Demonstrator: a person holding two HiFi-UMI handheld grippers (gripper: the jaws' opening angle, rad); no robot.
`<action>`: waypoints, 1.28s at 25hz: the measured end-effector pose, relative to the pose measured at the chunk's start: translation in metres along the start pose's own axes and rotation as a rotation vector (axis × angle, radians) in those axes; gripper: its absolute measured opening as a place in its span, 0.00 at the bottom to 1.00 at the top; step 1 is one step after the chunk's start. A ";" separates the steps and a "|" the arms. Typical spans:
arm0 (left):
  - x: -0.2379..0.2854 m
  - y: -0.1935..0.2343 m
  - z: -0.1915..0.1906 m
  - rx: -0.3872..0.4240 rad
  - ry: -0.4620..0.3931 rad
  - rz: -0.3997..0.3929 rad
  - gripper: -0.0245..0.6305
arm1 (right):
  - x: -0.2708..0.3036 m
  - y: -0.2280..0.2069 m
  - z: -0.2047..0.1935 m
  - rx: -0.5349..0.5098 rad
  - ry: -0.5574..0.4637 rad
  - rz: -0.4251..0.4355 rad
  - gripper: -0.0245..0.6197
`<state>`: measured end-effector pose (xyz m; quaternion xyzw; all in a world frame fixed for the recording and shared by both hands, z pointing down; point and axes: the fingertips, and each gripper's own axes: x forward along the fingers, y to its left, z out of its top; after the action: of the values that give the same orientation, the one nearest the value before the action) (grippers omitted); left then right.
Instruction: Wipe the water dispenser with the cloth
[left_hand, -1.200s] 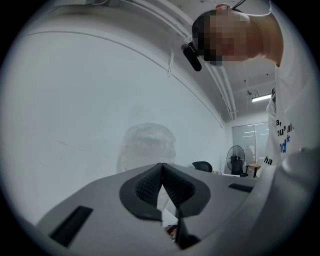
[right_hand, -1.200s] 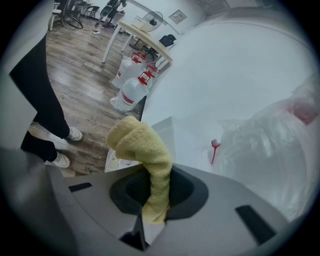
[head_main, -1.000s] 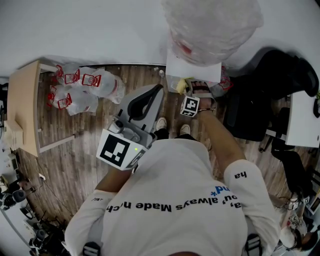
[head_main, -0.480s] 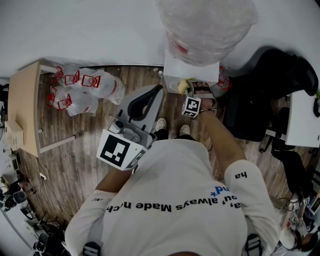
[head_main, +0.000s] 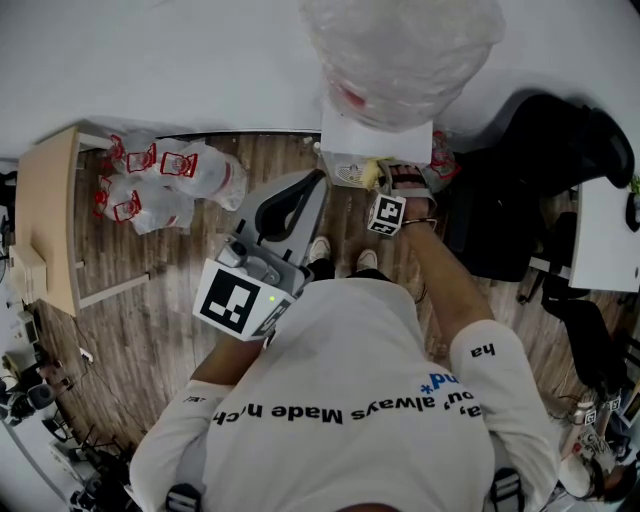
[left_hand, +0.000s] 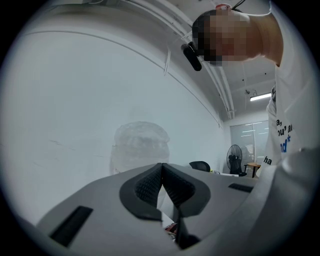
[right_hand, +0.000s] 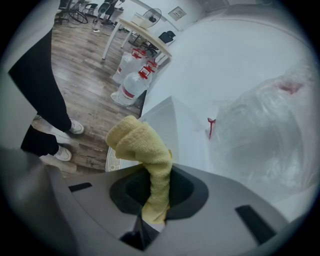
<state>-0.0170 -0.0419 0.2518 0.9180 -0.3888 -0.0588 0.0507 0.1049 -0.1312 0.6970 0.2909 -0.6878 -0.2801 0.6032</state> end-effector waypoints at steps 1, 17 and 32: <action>0.001 -0.001 0.000 0.000 0.000 -0.001 0.07 | 0.000 0.000 -0.002 -0.001 0.002 0.000 0.13; 0.016 -0.013 -0.004 -0.004 0.000 -0.006 0.07 | -0.002 0.005 -0.044 -0.001 0.035 0.011 0.13; 0.025 -0.020 -0.007 -0.011 0.000 -0.009 0.07 | -0.004 0.014 -0.082 0.003 0.082 0.027 0.13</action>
<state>0.0150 -0.0457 0.2543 0.9195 -0.3845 -0.0611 0.0553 0.1859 -0.1217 0.7137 0.2934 -0.6670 -0.2588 0.6341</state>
